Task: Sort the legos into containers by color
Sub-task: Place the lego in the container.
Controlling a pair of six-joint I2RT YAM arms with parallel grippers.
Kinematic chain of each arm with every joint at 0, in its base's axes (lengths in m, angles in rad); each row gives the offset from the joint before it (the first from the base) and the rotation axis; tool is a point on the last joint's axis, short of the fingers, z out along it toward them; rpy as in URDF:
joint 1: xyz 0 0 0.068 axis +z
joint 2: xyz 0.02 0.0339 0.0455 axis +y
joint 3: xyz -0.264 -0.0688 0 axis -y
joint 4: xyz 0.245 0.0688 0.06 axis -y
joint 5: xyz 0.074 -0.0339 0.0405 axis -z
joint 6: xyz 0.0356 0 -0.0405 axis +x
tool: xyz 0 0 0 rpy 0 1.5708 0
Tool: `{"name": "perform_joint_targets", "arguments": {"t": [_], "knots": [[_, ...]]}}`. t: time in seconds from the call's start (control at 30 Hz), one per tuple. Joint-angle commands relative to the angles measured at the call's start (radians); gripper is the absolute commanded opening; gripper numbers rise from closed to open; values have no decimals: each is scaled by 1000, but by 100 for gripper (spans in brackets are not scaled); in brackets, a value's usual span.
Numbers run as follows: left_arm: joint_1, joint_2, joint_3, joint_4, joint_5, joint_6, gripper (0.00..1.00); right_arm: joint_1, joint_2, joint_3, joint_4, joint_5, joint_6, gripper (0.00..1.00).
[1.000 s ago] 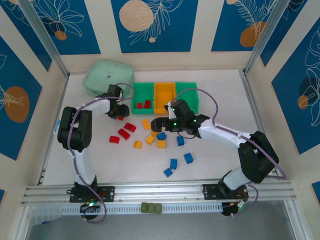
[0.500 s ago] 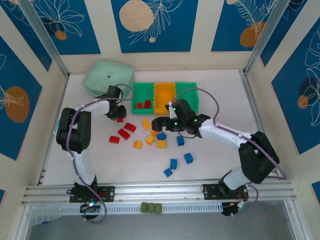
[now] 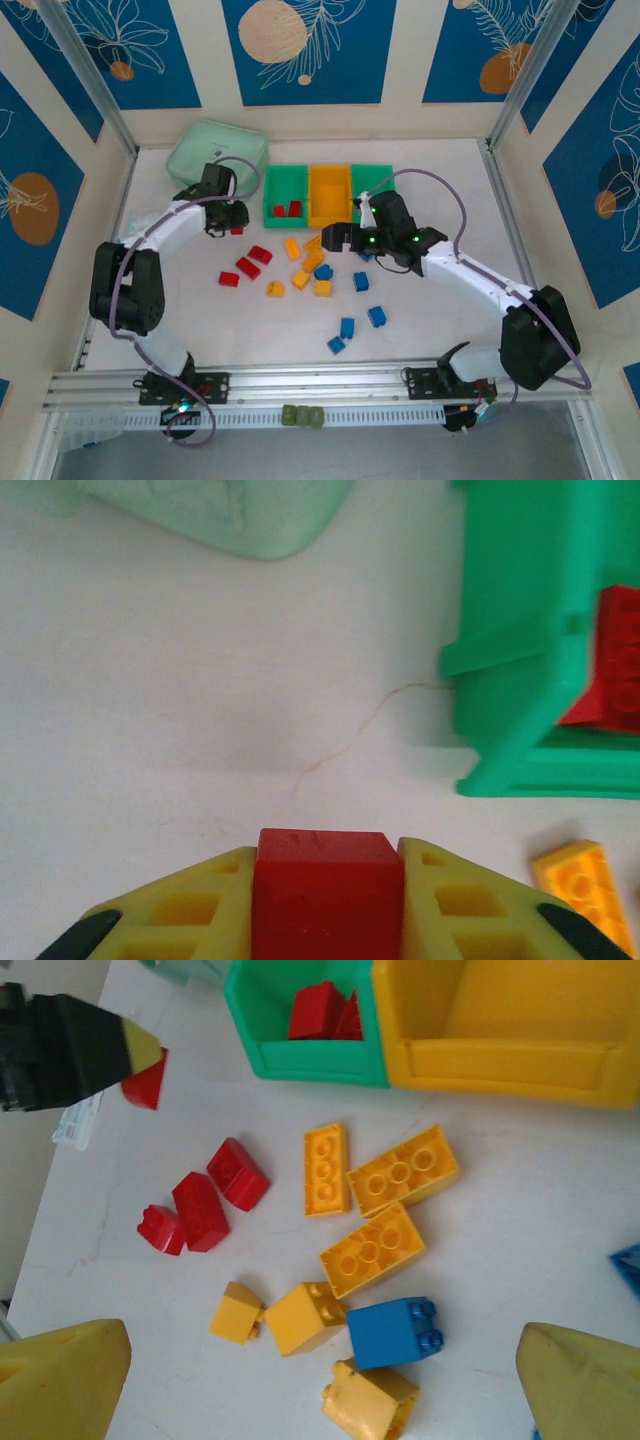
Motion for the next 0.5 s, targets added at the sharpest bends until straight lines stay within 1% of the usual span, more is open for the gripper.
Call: {"name": "perform_joint_targets", "arguments": {"t": [0.0,0.13,0.23,0.37,0.47], "knots": [[-71,-43,66,-33,-12,-32,29,-40,-41,-41,-10,-44,-9,99],[-144,-8,161,-48,-50,-42,28,-74,-49,-57,12,-65,-16,99],[-178,57,241,-49,-68,-46,27,-89,-33,-51,25,-78,-22,99],[-197,162,358,-66,-81,-52,27,-99,-4,-34,36,-102,-26,99],[-206,239,434,-75,-120,-43,27,-102,10,-26,40,-108,-30,99]]}}
